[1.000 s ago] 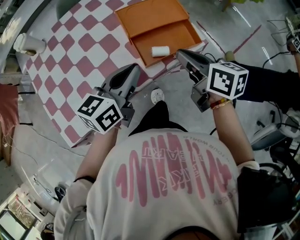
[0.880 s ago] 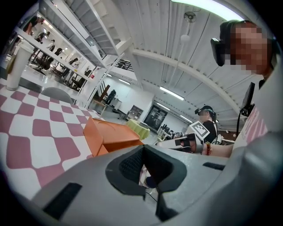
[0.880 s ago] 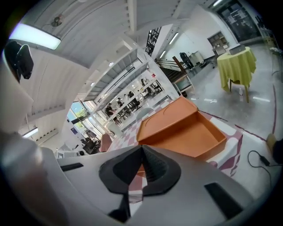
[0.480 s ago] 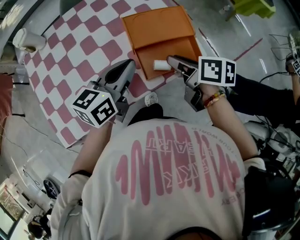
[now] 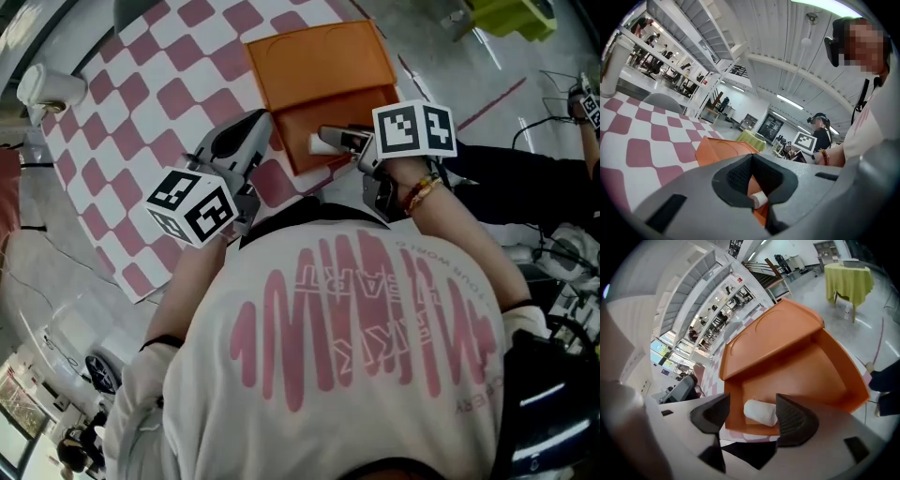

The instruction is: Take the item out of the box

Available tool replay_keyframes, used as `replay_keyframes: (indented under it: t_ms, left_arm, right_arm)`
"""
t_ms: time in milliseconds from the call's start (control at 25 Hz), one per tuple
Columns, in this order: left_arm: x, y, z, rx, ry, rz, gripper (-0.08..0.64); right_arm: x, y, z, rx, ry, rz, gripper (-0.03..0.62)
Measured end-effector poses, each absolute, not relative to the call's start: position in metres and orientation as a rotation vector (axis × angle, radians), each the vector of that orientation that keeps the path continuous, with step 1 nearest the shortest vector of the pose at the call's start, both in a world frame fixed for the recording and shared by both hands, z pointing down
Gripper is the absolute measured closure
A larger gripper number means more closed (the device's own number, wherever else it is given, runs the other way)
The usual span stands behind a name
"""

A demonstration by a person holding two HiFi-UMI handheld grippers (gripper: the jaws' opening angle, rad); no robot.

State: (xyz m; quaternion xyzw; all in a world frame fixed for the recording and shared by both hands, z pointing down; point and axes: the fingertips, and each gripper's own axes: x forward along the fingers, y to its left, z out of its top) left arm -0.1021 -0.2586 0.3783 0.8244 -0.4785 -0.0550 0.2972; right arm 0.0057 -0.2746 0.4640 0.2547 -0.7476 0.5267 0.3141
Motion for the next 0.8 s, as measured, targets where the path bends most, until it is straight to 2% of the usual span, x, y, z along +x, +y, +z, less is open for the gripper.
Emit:
replay_keyframes:
  t_ms: [520,800]
  left_arm:
    - [-0.113,-0.245,0.375,2.201,-1.296,-0.174,0.554]
    - [-0.11,-0.237,0.372,2.204,-1.301,-0.181,0.554]
  right_arm:
    - [-0.01,-0.27,0.494,0.748,-1.739,1.268,0.255]
    - [-0.014,-0.266,0.495,0.735,-1.717,1.216,0.249]
